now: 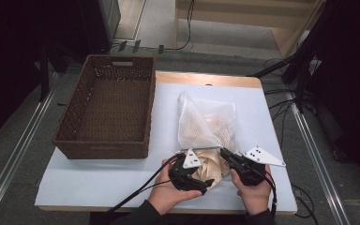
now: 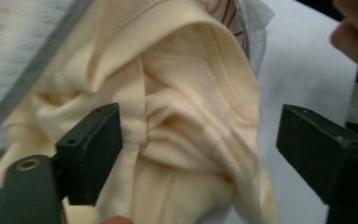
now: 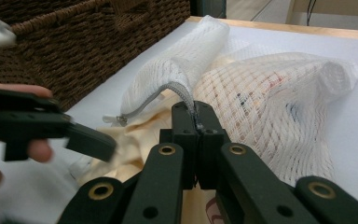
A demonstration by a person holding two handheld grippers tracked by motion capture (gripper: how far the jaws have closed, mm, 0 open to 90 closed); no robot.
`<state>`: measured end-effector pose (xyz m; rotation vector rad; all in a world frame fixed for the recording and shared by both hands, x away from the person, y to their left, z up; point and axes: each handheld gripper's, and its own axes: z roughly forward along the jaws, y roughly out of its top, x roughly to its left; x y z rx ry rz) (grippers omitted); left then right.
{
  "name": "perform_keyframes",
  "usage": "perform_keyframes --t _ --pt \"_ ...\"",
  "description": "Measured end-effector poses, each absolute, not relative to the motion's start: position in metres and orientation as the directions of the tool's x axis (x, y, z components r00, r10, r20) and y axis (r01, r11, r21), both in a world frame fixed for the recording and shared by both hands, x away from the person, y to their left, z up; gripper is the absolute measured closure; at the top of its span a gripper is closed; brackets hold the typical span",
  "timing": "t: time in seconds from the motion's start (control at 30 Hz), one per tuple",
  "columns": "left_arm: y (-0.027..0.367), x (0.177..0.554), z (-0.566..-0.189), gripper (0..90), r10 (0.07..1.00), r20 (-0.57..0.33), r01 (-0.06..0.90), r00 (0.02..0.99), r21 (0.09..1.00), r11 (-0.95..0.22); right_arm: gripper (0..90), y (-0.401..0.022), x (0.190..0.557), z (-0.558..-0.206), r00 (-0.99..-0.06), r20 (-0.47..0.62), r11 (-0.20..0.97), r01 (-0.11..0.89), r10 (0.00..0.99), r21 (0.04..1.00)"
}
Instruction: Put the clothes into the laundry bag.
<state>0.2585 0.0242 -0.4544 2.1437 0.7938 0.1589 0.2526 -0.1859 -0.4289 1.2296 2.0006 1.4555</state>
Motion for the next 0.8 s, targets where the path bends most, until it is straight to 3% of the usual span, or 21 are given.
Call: perform_keyframes --t 0.1,0.13,0.17,0.2,0.23,0.27,0.3,0.37,0.63,0.8 --pt "0.012 0.267 -0.458 16.6 0.616 -0.14 0.504 0.775 0.725 -0.469 90.0 -0.185 0.252 -0.429 -0.551 0.183 0.086 0.426 0.814 0.901" --pt "0.01 0.27 -0.459 33.7 0.638 -0.098 0.499 0.764 0.716 -0.488 90.0 -0.184 0.252 -0.429 -0.555 0.184 0.088 0.427 0.811 0.9" --pt "0.007 0.273 -0.461 33.7 0.659 -0.072 0.502 0.749 0.711 -0.492 90.0 -0.184 0.252 -0.429 -0.555 0.184 0.088 0.427 0.811 0.9" --pt "0.005 0.276 -0.463 41.1 0.666 -0.084 0.519 0.741 0.701 -0.489 90.0 -0.184 0.252 -0.43 -0.558 0.182 0.091 0.426 0.809 0.9" --pt "0.005 0.279 -0.464 54.5 0.671 -0.085 0.523 0.736 0.702 -0.484 90.0 -0.181 0.251 -0.43 -0.564 0.179 0.097 0.424 0.806 0.9" --pt "0.004 0.28 -0.463 60.3 0.677 -0.082 0.526 0.731 0.7 -0.483 90.0 -0.18 0.251 -0.43 -0.566 0.178 0.098 0.423 0.805 0.901" --pt "0.003 0.281 -0.46 60.3 0.679 -0.08 0.528 0.73 0.697 -0.485 90.0 -0.18 0.251 -0.43 -0.566 0.178 0.098 0.423 0.805 0.901" --pt "0.003 0.281 -0.454 78.8 0.687 -0.081 0.517 0.722 0.723 -0.459 90.0 -0.177 0.248 -0.428 -0.574 0.177 0.099 0.417 0.8 0.903" --pt "0.013 0.293 -0.431 80.9 0.69 -0.244 0.522 0.681 0.823 -0.225 90.0 -0.177 0.242 -0.414 -0.582 0.179 0.074 0.384 0.793 0.921" --pt "0.001 0.313 -0.449 80.4 0.733 -0.286 0.538 0.617 0.833 -0.129 90.0 -0.179 0.243 -0.414 -0.575 0.21 0.047 0.399 0.791 0.916"
